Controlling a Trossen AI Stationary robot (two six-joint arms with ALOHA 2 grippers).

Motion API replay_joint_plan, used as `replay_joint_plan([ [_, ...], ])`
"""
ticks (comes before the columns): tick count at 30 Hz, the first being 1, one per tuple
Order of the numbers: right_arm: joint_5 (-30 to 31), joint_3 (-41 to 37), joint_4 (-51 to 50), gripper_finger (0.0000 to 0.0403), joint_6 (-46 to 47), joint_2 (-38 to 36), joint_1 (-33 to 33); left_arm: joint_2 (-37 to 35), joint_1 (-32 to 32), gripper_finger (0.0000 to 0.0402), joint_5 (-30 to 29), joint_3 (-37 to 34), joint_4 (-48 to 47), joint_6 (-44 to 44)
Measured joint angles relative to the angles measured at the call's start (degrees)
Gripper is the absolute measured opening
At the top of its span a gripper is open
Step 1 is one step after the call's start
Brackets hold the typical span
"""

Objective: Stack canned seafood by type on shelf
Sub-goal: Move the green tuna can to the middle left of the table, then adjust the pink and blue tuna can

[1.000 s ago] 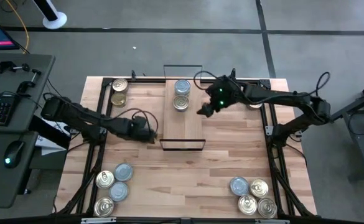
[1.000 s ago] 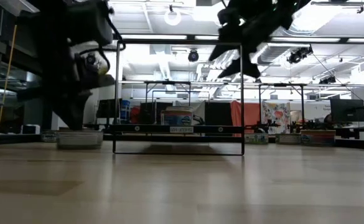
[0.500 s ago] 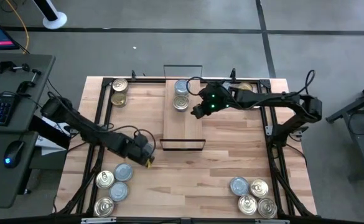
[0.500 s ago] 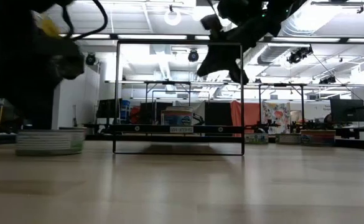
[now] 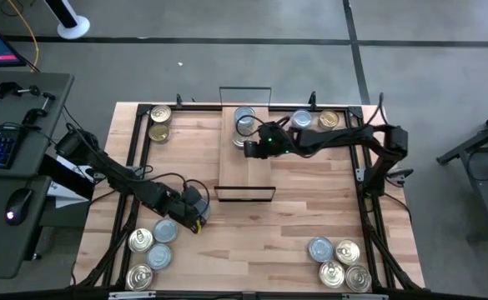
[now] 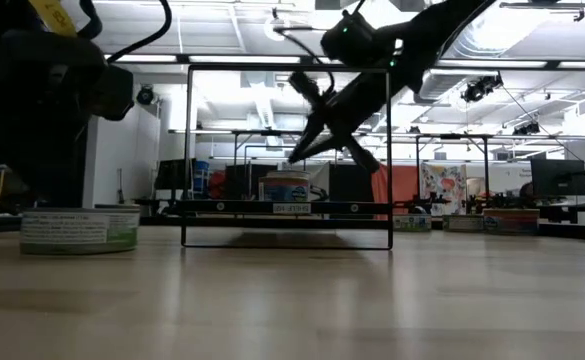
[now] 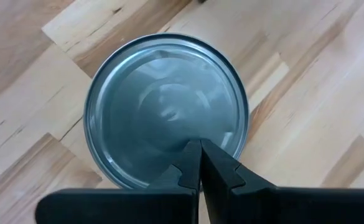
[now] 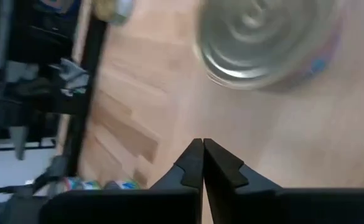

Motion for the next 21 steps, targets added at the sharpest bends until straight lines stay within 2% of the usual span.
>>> replay_joint_plan([
  [12, 5.2, 0.0, 1.7, 0.0000, 5.0, 2.4, 0.2, 0.1, 0.0, 0.0000, -2.4, 0.0, 1.4, -2.6],
  [21, 6.0, 0.0, 5.4, 0.0000, 7.8, 5.5, 0.2, 0.0, 0.0, 0.0000, -3.4, 0.0, 1.4, -5.3],
])
